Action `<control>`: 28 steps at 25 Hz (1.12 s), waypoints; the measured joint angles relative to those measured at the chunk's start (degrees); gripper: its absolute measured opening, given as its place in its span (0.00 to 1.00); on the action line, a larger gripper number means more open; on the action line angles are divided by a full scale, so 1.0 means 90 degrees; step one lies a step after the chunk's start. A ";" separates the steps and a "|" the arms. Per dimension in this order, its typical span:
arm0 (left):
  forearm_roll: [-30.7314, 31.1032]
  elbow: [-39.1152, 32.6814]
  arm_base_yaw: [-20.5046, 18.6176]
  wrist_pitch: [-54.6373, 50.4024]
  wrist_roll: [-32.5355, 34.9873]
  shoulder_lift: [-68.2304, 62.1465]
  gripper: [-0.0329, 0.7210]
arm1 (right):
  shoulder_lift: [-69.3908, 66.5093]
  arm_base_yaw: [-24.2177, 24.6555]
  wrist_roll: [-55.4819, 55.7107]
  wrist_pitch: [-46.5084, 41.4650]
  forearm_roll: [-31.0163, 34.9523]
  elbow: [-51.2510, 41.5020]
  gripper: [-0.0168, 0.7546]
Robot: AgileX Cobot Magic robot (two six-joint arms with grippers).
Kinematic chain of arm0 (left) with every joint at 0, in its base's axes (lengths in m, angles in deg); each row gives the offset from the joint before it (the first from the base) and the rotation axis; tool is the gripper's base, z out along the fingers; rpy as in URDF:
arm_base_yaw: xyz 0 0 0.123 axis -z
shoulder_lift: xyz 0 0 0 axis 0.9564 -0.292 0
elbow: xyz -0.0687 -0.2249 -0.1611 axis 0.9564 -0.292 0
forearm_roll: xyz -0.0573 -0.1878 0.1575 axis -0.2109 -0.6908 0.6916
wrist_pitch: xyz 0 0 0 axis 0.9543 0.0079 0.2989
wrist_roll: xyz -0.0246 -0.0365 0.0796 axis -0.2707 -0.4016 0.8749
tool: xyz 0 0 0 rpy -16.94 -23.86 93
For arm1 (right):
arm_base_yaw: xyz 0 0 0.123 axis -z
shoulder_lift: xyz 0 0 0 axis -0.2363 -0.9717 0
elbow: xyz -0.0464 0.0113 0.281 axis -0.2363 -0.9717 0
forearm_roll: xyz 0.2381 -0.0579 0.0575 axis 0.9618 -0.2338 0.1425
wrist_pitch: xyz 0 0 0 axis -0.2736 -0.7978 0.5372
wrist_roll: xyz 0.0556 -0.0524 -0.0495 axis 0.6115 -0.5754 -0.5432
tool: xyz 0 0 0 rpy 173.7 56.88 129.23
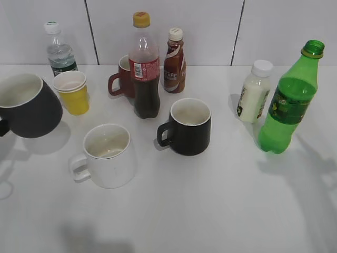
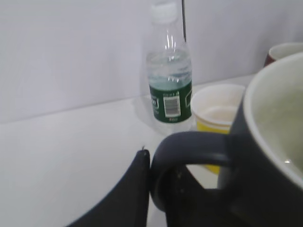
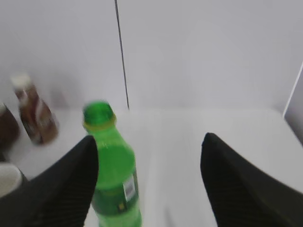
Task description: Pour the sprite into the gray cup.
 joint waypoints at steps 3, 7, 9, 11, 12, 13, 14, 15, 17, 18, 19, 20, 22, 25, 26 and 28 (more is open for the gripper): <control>0.0150 -0.0008 0.0000 -0.0061 -0.0084 0.0271 0.12 | -0.1088 -0.0086 0.0079 0.0498 -0.0325 -0.0214 0.68; 0.0315 -0.0017 0.0000 -0.0061 -0.0124 0.0514 0.12 | -0.1732 -0.0477 0.0266 0.0874 -0.0850 -0.0447 0.69; 0.0352 -0.0017 0.0000 -0.0061 -0.0124 0.0580 0.12 | -0.2052 -0.0621 0.0295 0.0957 -0.0983 -0.0496 0.73; 0.0375 -0.0017 0.0000 -0.0061 -0.0124 0.0611 0.12 | -0.2407 -0.0690 0.0310 0.1033 -0.1028 -0.0513 0.77; 0.0373 -0.0017 0.0000 -0.0061 -0.0124 0.0619 0.12 | -0.2555 -0.0694 0.0315 0.1129 -0.1035 -0.0513 0.78; 0.0396 -0.0017 0.0000 -0.0052 -0.0124 0.0631 0.12 | -0.2729 -0.0694 0.0315 0.1227 -0.1033 -0.0518 0.79; 0.0442 -0.0017 0.0000 -0.0008 -0.0126 0.0631 0.12 | -0.2900 -0.0694 0.0315 0.1363 -0.1033 -0.0518 0.79; 0.0495 -0.0017 0.0000 0.0036 -0.0126 0.0631 0.12 | -0.3076 -0.0694 0.0315 0.1536 -0.1033 -0.0518 0.80; 0.0597 -0.0017 0.0000 0.0082 -0.0131 0.0631 0.12 | -0.3417 -0.0694 0.0345 0.1930 -0.1041 -0.0518 0.80; 0.0651 -0.0017 0.0000 0.0096 -0.0131 0.0636 0.12 | -0.3618 -0.0694 0.0373 0.2197 -0.1047 -0.0518 0.80; 0.0686 -0.0017 0.0000 0.0101 -0.0147 0.0636 0.12 | -0.3800 -0.0694 0.0395 0.2483 -0.1069 -0.0518 0.80; 0.0704 -0.0017 0.0000 0.0108 -0.0197 0.0636 0.12 | -0.4026 -0.0694 0.0416 0.2735 -0.1110 -0.0518 0.80; 0.0736 -0.0017 0.0000 0.0108 -0.0302 0.0643 0.12 | -0.4516 -0.0694 0.0449 0.3407 -0.1110 -0.0518 0.80; 0.0770 -0.0017 0.0000 0.0004 -0.0379 0.0724 0.12 | -0.5287 -0.0694 0.0531 0.4367 -0.1194 -0.0508 0.80; 0.0778 -0.0017 0.0000 -0.0034 -0.0396 0.0772 0.12 | -0.5538 -0.0694 0.0587 0.4649 -0.1194 -0.0471 0.80; 0.0799 -0.0017 0.0000 -0.0118 -0.0419 0.0872 0.12 | -0.6164 -0.0694 0.0672 0.5164 -0.1202 -0.0351 0.80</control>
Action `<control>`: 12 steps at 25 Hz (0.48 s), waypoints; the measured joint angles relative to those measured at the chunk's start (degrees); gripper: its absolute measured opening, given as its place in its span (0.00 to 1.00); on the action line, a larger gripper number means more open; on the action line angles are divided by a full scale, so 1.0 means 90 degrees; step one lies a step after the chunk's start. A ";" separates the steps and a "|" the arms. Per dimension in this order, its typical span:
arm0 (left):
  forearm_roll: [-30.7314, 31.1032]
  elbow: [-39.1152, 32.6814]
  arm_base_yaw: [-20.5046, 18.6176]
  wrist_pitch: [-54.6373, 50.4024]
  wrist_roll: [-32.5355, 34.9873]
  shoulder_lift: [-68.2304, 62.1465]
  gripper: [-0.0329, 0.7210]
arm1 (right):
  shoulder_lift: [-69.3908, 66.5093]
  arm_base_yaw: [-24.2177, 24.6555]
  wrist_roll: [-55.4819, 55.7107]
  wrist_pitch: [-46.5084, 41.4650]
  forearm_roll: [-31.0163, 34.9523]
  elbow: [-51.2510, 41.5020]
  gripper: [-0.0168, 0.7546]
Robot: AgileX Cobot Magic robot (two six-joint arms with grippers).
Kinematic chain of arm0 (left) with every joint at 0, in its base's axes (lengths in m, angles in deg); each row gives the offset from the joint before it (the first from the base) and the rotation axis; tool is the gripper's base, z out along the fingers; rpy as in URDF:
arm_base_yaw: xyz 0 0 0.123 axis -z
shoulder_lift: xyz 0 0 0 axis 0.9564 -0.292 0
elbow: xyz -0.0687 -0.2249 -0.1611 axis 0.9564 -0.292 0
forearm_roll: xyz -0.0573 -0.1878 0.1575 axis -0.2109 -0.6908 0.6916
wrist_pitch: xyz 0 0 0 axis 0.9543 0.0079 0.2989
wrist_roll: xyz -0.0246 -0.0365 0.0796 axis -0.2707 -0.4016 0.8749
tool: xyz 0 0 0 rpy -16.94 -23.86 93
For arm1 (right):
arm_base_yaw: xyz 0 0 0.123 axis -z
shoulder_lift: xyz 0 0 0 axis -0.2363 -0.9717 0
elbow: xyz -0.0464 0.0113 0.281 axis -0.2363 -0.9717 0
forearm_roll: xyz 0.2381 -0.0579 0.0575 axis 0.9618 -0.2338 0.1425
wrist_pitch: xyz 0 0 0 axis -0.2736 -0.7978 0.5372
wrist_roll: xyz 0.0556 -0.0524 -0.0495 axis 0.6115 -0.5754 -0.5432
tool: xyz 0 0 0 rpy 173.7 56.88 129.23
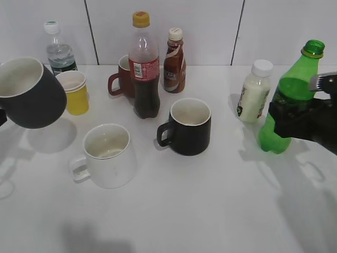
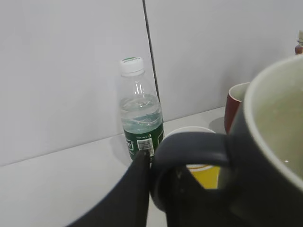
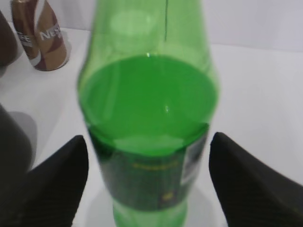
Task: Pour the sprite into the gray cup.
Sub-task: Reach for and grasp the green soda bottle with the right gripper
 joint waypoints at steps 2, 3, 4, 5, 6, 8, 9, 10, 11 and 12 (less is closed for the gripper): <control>0.0020 0.0000 0.0000 -0.0179 -0.0049 0.0126 0.12 | -0.0563 0.0000 0.0066 0.0697 -0.0081 0.0151 0.80; 0.0025 0.0000 0.0000 -0.0271 -0.0098 0.0175 0.12 | -0.0834 0.0000 0.0079 0.0958 -0.0143 0.0245 0.79; 0.0031 0.0000 0.0000 -0.0372 -0.0129 0.0224 0.12 | -0.1062 0.0000 0.0083 0.1203 -0.0205 0.0344 0.77; 0.0045 0.0000 0.0000 -0.0438 -0.0164 0.0273 0.12 | -0.1210 0.0000 0.0083 0.1365 -0.0252 0.0428 0.72; 0.0061 0.0000 0.0000 -0.0527 -0.0180 0.0325 0.12 | -0.1331 0.0000 0.0083 0.1489 -0.0281 0.0474 0.66; 0.0131 0.0000 0.0000 -0.0696 -0.0252 0.0502 0.12 | -0.1416 0.0000 0.0039 0.1654 -0.0332 0.0514 0.54; 0.0205 0.0000 0.0000 -0.0827 -0.0356 0.0622 0.12 | -0.1416 0.0000 0.0000 0.1660 -0.0350 0.0514 0.54; 0.0298 0.0000 0.0000 -0.0950 -0.0505 0.0727 0.12 | -0.1416 0.0000 0.0000 0.1660 -0.0381 0.0514 0.54; 0.0365 0.0006 0.0018 -0.1134 -0.0647 0.0846 0.12 | -0.1368 0.0000 -0.0035 0.1623 -0.0435 0.0514 0.54; 0.0390 0.0020 0.0084 -0.1337 -0.0780 0.0975 0.12 | -0.1302 0.0000 -0.0051 0.1496 -0.0516 0.0509 0.54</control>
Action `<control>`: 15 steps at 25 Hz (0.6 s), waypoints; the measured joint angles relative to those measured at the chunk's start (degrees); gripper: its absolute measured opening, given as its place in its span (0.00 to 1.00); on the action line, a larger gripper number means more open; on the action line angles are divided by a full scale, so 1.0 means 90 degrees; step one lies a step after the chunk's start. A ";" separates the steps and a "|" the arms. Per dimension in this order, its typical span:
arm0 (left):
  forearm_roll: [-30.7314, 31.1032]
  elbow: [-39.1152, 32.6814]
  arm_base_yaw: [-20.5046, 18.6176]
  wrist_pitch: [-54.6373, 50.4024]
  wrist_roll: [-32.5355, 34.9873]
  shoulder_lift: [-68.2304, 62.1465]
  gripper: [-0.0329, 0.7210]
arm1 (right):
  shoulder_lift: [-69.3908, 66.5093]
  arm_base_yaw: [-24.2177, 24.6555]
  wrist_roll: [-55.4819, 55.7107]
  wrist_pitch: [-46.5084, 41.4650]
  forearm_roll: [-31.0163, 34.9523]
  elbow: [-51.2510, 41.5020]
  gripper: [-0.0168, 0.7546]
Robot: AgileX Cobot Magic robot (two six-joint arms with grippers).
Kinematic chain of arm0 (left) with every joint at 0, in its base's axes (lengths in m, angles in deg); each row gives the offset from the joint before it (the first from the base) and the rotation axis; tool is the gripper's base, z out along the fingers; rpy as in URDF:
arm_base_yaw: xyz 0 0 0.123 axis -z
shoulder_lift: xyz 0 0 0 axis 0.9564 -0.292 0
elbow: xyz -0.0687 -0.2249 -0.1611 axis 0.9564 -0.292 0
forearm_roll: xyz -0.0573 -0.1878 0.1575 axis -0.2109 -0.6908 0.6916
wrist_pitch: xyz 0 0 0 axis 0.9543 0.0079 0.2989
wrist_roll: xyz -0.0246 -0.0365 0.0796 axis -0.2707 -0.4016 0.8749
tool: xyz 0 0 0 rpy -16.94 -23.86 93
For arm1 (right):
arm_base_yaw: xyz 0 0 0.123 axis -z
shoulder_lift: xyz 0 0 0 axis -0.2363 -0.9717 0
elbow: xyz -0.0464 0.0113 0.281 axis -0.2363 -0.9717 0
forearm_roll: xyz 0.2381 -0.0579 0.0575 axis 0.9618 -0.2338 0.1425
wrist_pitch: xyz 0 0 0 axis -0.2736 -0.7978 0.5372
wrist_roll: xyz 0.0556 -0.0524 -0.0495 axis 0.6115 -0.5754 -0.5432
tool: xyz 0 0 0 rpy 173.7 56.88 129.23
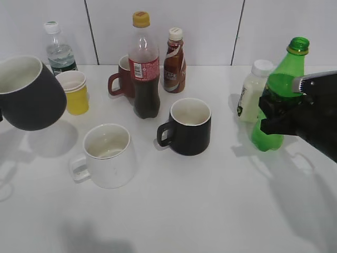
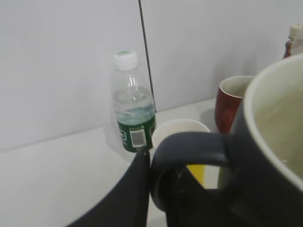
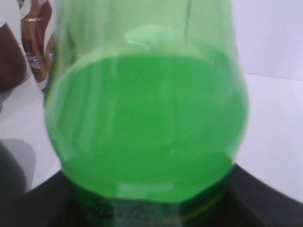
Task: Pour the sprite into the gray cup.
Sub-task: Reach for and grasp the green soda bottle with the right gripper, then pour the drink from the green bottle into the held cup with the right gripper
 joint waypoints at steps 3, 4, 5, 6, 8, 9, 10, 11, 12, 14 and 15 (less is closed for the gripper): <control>0.0002 0.0086 0.0384 -0.0756 -0.0169 0.0299 0.12 | 0.0501 -0.0112 -0.0248 -0.0652 -0.0184 -0.0014 0.54; 0.0002 0.0149 0.0623 -0.1093 -0.0191 0.0406 0.12 | 0.0762 -0.0213 -0.0474 -0.0989 -0.0156 -0.0014 0.54; 0.0008 0.0217 0.0895 -0.1398 -0.0207 0.0495 0.12 | 0.1045 -0.0350 -0.0718 -0.1279 -0.0043 -0.0014 0.54; 0.0008 0.0321 0.1143 -0.1799 -0.0212 0.0590 0.12 | 0.1322 -0.0511 -0.1055 -0.1630 0.0145 -0.0014 0.54; 0.0000 0.0566 0.1762 -0.2580 -0.0223 0.0718 0.12 | 0.1789 -0.0852 -0.1821 -0.2180 0.0608 -0.0014 0.54; -0.0030 0.0666 0.2008 -0.2853 -0.0223 0.0745 0.12 | 0.2011 -0.1052 -0.2148 -0.2413 0.0903 -0.0014 0.54; -0.0072 0.0776 0.2285 -0.3095 -0.0223 0.0758 0.12 | 0.2169 -0.1222 -0.2536 -0.2590 0.1140 -0.0014 0.54; -0.0141 0.0871 0.2544 -0.3267 -0.0225 0.0758 0.12 | 0.2326 -0.1427 -0.2931 -0.2771 0.1327 0.0001 0.54; -0.0235 0.0949 0.2791 -0.3420 -0.0231 0.0758 0.12 | 0.2448 -0.1624 -0.3285 -0.2922 0.1561 0.0038 0.54; -0.0404 0.1150 0.3207 -0.3714 -0.0231 0.0758 0.12 | 0.2549 -0.1952 -0.4253 -0.3284 0.2092 0.0193 0.54; -0.0484 0.1254 0.3412 -0.3881 -0.0232 0.0758 0.12 | 0.2561 -0.2114 -0.4790 -0.3404 0.2343 0.0272 0.54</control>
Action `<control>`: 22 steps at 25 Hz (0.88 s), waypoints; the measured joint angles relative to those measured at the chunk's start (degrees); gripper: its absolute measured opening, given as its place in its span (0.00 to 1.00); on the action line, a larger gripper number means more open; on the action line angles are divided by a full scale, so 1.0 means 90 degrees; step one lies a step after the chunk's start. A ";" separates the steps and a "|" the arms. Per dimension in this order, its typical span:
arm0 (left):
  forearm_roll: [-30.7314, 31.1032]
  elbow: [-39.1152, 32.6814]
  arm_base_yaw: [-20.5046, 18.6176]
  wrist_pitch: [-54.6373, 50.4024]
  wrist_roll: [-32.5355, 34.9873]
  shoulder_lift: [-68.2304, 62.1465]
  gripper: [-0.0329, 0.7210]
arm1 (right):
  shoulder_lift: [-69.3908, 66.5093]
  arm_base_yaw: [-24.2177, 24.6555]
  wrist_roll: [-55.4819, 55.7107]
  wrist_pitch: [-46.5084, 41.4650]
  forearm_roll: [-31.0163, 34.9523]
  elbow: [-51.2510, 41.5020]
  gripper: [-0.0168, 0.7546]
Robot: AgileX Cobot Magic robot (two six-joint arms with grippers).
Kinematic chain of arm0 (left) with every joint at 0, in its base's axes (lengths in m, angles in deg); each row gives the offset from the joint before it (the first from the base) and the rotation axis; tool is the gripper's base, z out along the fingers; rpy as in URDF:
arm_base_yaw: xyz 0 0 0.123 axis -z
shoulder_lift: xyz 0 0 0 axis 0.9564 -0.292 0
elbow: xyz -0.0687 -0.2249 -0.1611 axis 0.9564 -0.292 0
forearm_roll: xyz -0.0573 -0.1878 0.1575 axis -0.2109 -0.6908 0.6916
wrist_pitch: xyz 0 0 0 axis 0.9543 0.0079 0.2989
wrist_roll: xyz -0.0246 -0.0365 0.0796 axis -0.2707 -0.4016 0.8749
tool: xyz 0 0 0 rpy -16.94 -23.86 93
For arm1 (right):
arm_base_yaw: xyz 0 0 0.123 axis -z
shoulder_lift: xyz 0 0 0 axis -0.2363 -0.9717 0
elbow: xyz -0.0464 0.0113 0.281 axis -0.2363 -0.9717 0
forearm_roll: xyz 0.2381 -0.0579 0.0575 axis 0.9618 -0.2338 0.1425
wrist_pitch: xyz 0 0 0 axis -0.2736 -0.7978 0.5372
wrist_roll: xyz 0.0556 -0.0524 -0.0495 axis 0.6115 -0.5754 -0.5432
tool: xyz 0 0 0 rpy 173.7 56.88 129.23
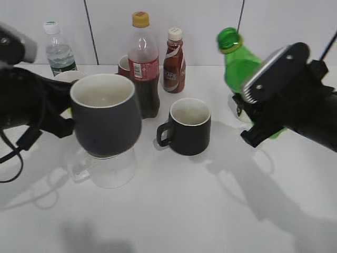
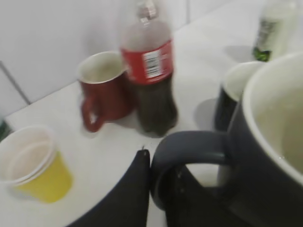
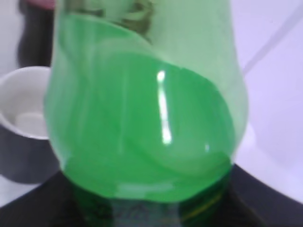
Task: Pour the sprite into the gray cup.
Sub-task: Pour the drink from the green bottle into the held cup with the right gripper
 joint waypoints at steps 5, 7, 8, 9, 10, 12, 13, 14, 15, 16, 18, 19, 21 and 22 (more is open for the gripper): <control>-0.0238 0.0445 0.0728 -0.0786 -0.0006 0.0000 0.12 | 0.0001 -0.0537 -0.2307 -0.0182 0.1249 0.0523 0.54; -0.0330 0.0627 0.0945 -0.1019 -0.0006 -0.0046 0.12 | 0.0009 -0.0632 -0.2979 -0.0182 0.1366 0.0700 0.54; -0.0361 0.0701 0.1029 -0.1079 -0.0006 -0.0088 0.12 | 0.0009 -0.0670 -0.3227 -0.0182 0.1394 0.0776 0.54; -0.0381 0.0787 0.1095 -0.1150 -0.0006 -0.0156 0.12 | 0.0009 -0.0687 -0.3531 -0.0176 0.1394 0.0836 0.54; -0.0393 0.0860 0.1163 -0.1202 -0.0006 -0.0233 0.12 | 0.0009 -0.0700 -0.3832 -0.0176 0.1382 0.0874 0.54; -0.0401 0.0984 0.1279 -0.1306 -0.0006 -0.0383 0.12 | 0.0009 -0.0700 -0.4399 -0.0158 0.1347 0.0888 0.54; -0.0401 0.1038 0.1335 -0.1351 -0.0006 -0.0456 0.12 | 0.0009 -0.0700 -0.4647 -0.0140 0.1347 0.0888 0.54; -0.0401 0.1090 0.1381 -0.1386 -0.0006 -0.0530 0.12 | 0.0002 -0.0700 -0.4845 -0.0121 0.1347 0.0888 0.54; -0.0401 0.1133 0.1421 -0.1416 -0.0006 -0.0587 0.12 | -0.0001 -0.0700 -0.4972 -0.0091 0.1340 0.0888 0.54; -0.0401 0.1185 0.1456 -0.1444 -0.0006 -0.0660 0.12 | -0.0001 -0.0700 -0.5069 -0.0066 0.1281 0.0888 0.54; -0.0401 0.1284 0.1512 -0.1486 -0.0006 -0.0768 0.12 | -0.0001 -0.0700 -0.5143 -0.0043 0.1112 0.0888 0.54; -0.0401 0.1318 0.1532 -0.1486 -0.0006 -0.0806 0.12 | -0.0001 -0.0700 -0.5172 -0.0034 0.0998 0.0888 0.54; -0.0401 0.1354 0.1581 -0.1485 -0.0006 -0.0856 0.12 | -0.0001 -0.0700 -0.5319 -0.0034 0.0861 0.0888 0.54; -0.0401 0.1353 0.1592 -0.1485 -0.0013 -0.0869 0.12 | -0.0004 -0.0700 -0.5417 -0.0028 0.0828 0.0888 0.54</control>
